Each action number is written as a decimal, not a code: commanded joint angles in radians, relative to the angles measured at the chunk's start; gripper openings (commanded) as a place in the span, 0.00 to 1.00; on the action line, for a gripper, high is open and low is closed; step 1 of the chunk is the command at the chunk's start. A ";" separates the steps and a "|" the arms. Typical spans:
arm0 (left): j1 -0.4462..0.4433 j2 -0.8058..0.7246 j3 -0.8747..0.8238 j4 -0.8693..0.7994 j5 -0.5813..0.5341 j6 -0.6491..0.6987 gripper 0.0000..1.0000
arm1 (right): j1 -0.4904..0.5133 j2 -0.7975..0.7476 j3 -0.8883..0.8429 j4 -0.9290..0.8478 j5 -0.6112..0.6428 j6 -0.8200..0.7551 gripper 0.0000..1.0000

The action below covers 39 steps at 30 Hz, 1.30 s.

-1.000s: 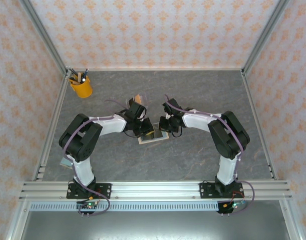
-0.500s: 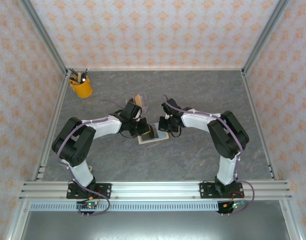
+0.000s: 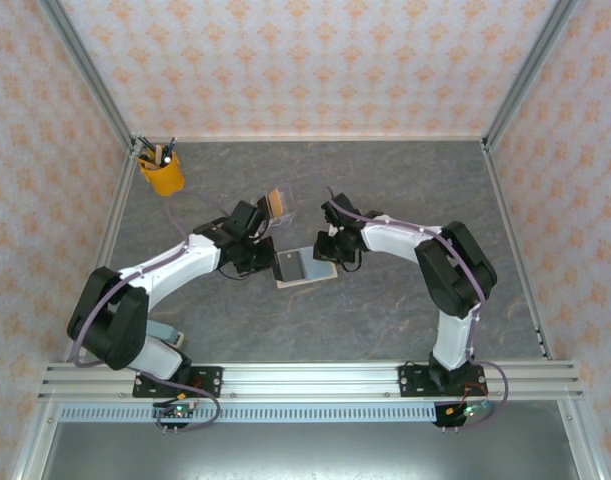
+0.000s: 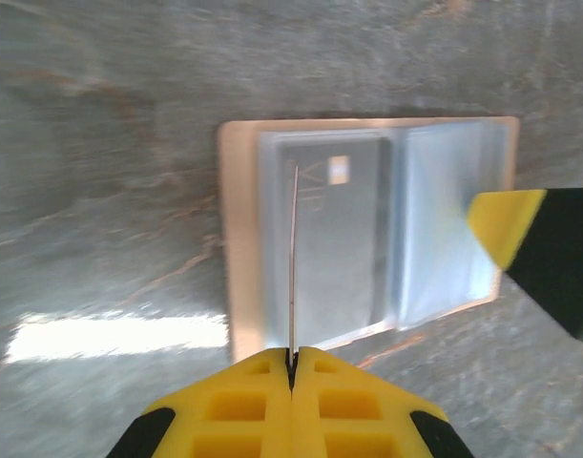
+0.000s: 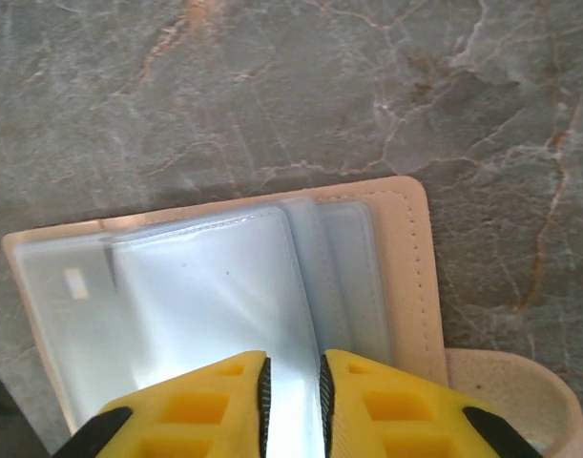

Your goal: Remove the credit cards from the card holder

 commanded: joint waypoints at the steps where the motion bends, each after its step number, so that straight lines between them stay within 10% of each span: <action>1: 0.013 -0.062 0.077 -0.211 -0.186 0.059 0.00 | 0.000 -0.104 0.033 0.002 -0.039 -0.015 0.30; 11: 0.011 -0.101 0.267 -0.401 -0.463 0.078 0.00 | -0.009 -0.284 -0.049 0.043 0.102 -0.061 0.66; 19: -0.021 0.147 0.553 -0.424 -0.544 0.083 0.00 | -0.053 -0.370 -0.192 0.108 0.223 -0.104 0.83; 39: -0.017 0.691 1.088 -0.610 -0.702 0.045 0.00 | -0.084 -0.395 -0.271 0.134 0.334 -0.133 0.90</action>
